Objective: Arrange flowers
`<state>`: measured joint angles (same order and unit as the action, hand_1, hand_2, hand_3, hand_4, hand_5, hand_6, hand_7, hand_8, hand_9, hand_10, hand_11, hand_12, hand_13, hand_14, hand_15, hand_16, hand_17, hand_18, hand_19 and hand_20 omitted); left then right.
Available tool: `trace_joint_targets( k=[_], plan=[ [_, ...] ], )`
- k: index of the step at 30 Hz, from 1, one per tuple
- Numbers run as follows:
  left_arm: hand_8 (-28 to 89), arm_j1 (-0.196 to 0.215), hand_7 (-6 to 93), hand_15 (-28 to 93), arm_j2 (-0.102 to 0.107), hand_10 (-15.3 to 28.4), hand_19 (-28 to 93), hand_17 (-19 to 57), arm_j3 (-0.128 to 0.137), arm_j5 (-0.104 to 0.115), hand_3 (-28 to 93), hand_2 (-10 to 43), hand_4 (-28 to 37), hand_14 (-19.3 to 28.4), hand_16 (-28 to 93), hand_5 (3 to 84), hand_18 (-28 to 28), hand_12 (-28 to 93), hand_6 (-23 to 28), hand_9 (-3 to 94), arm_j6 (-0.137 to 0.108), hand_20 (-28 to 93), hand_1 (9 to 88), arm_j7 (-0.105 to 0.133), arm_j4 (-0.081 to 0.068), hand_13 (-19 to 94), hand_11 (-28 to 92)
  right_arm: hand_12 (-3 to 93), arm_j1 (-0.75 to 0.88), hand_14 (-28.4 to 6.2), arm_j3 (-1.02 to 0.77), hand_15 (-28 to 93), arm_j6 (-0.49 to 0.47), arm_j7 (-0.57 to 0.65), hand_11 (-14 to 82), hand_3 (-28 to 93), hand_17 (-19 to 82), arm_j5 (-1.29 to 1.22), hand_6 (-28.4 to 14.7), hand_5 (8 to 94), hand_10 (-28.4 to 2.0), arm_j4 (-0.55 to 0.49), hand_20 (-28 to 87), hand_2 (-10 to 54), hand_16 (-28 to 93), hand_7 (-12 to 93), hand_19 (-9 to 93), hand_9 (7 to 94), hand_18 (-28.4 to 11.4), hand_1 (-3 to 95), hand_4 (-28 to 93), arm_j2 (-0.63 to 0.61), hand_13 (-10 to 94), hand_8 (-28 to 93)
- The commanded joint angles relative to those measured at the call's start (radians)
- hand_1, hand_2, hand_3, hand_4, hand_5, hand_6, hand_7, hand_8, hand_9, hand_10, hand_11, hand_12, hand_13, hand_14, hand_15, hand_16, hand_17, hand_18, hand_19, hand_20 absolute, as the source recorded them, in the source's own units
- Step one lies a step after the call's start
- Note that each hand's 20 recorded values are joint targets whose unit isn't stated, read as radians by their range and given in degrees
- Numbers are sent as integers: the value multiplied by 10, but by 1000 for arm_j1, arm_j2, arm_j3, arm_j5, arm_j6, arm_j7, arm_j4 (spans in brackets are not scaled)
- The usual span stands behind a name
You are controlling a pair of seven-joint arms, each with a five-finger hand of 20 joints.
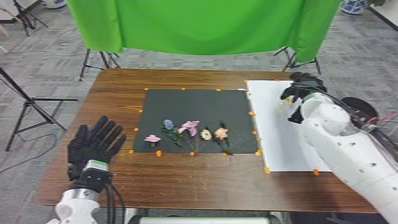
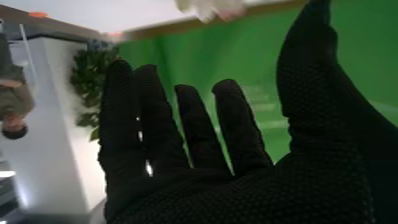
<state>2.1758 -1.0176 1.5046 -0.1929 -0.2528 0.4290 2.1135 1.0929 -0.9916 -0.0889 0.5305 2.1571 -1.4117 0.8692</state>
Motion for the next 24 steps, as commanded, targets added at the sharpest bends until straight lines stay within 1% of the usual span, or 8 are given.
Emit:
trace_joint_targets(
  k=[1, 4, 8, 11, 12, 14, 17, 24],
  plan=[
    [-94, -11, 151, 441, -1, 167, 381, -72, -14, 15, 706, 170, -283, 173, -74, 419, 153, 109, 109, 342, -14, 103, 261, -2, 0, 242, 283, 109, -55, -125, 0, 188, -289, -35, 76, 822, 196, -12, -10, 332, -117, 44, 281, -95, 183, 162, 661, 353, -190, 361, -283, 33, 366, -133],
    [-94, -14, 151, 443, -4, 167, 382, -72, -17, 11, 707, 171, -283, 173, -77, 420, 153, 109, 110, 344, -13, 102, 261, -10, -1, 242, 284, 111, -37, -112, 11, 219, -279, -49, 90, 825, 204, 34, 2, 368, -104, 42, 291, -95, 196, 176, 684, 404, -185, 407, -282, 28, 395, -140],
    [-93, -17, 151, 444, -6, 167, 383, -72, -21, 12, 707, 172, -283, 173, -78, 420, 153, 108, 110, 344, -13, 102, 260, -16, -2, 243, 286, 147, -8, -76, 30, 322, -128, -42, 165, 805, 238, 46, 33, 530, -82, 42, 317, -95, 207, 220, 729, 604, -175, 505, -282, 15, 516, -167],
    [-93, -18, 151, 446, -6, 167, 385, -73, -24, 32, 708, 172, -283, 173, -79, 420, 153, 108, 110, 344, -21, 102, 260, -9, 0, 243, 286, 382, 0, -44, 38, 312, -51, -26, 115, 684, 262, 40, 48, 659, -70, 36, 349, -95, 381, 272, 722, 799, -167, 603, -283, 2, 619, -85],
    [-93, -19, 151, 447, -8, 167, 386, -73, -23, 25, 709, 172, -283, 174, -79, 420, 153, 108, 110, 345, -22, 103, 261, -16, -1, 244, 286, 424, 13, -42, 32, 316, -30, -27, 138, 674, 268, 39, 46, 692, -66, 22, 353, -95, 407, 302, 720, 829, -165, 620, -283, -8, 645, -62],
    [-94, -15, 151, 449, -4, 168, 388, -73, -23, 33, 709, 172, -283, 174, -79, 421, 153, 108, 110, 346, -22, 103, 261, -4, 2, 244, 287, 447, 25, -44, 29, 321, -9, -37, 153, 667, 272, 49, 44, 714, -63, -12, 355, -95, 423, 328, 718, 845, -165, 632, -283, -24, 661, -52],
    [-94, -18, 152, 451, -4, 168, 388, -72, -21, 24, 711, 172, -283, 174, -80, 422, 153, 108, 110, 346, -13, 103, 261, -4, -2, 245, 288, 454, 68, -48, 3, 322, 32, -62, 154, 665, 273, 61, 37, 726, -66, -110, 357, -95, 428, 346, 717, 848, -165, 634, -283, -66, 664, -43],
    [-94, -10, 153, 447, 0, 167, 388, -72, -10, 14, 711, 172, -283, 173, -81, 421, 153, 107, 109, 346, -2, 102, 261, 3, 3, 246, 287, 466, 194, -50, -98, 324, -43, -151, 155, 694, 271, 28, 35, 726, -70, -402, 362, -95, 432, 355, 716, 847, -169, 624, -283, -123, 664, -42]
  ],
)
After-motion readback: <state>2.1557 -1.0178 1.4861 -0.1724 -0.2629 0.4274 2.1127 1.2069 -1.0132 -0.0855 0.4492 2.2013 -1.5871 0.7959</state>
